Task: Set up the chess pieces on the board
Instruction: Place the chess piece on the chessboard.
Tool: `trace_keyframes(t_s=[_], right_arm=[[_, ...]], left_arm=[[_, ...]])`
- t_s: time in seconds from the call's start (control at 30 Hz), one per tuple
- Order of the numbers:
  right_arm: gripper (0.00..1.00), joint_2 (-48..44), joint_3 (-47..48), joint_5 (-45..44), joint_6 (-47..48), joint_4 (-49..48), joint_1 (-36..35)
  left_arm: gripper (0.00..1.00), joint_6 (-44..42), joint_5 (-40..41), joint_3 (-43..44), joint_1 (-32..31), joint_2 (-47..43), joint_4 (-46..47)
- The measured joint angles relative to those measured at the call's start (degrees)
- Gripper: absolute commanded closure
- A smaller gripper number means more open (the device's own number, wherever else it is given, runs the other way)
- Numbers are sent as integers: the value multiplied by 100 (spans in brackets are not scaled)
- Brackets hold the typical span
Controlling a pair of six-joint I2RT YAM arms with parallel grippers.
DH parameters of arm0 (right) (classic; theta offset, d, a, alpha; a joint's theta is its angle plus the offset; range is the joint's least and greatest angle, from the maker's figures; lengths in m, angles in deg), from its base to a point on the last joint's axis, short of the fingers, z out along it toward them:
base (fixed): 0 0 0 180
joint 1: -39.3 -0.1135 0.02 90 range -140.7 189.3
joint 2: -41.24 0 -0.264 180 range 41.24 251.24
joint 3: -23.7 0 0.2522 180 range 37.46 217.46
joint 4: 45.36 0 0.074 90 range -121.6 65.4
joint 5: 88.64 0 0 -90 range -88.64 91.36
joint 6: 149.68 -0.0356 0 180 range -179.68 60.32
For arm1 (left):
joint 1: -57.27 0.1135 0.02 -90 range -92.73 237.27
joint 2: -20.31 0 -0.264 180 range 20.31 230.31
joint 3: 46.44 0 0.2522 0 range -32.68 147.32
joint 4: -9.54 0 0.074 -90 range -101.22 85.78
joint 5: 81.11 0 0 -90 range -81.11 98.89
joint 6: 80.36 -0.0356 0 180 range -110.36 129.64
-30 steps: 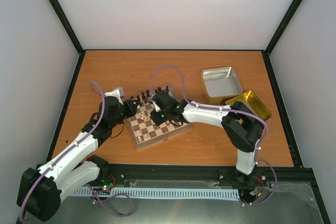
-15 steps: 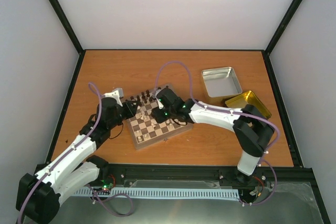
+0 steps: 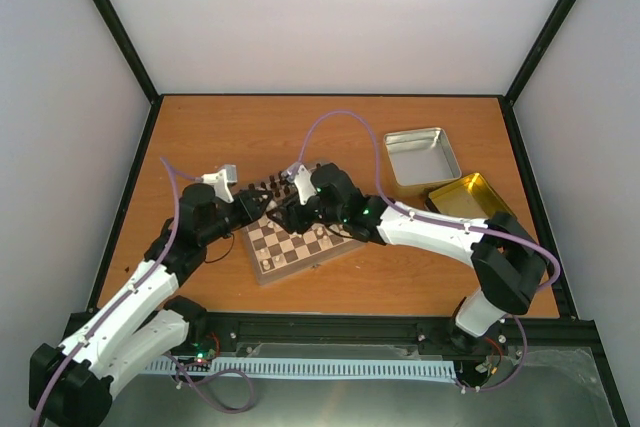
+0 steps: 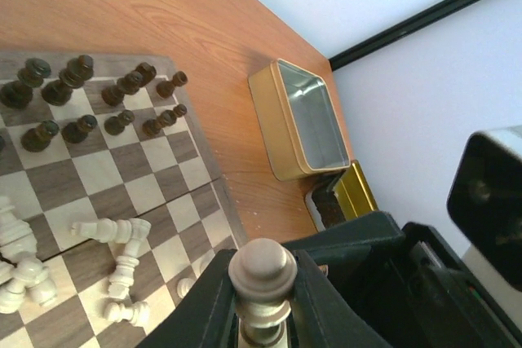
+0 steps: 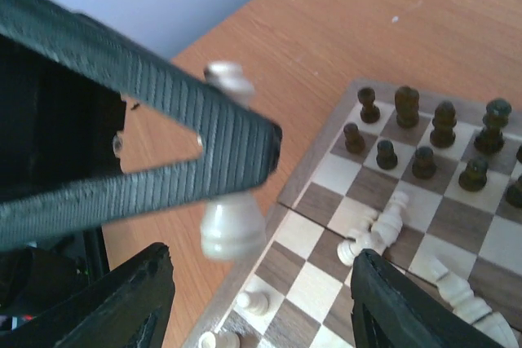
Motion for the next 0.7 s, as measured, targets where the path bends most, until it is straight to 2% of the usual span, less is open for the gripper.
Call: trace_keyframes(t_s=[0.2,0.3,0.4,0.43,0.53,0.6,0.7], right_arm=[[63,4,85,-39,-74,-289,-2],[78,15,90,-15,-39,-374,-9],[85,24,90,42,2,-468,-52],[86,26,87,39,42,-474,-57],[87,26,61,15,181,-542,-55],[86,26,2,-28,323,-621,-55],[85,-13,-251,-74,601,-787,-50]], left_arm=[[87,120,-229,2,0,-103,-31],[87,153,-256,9,4,-151,-28],[83,157,-267,9,7,-153,-31],[78,157,-271,9,7,-157,-33],[44,164,-302,11,15,-164,-37],[31,155,-365,22,15,-195,-98],[20,81,-466,140,15,-232,-289]])
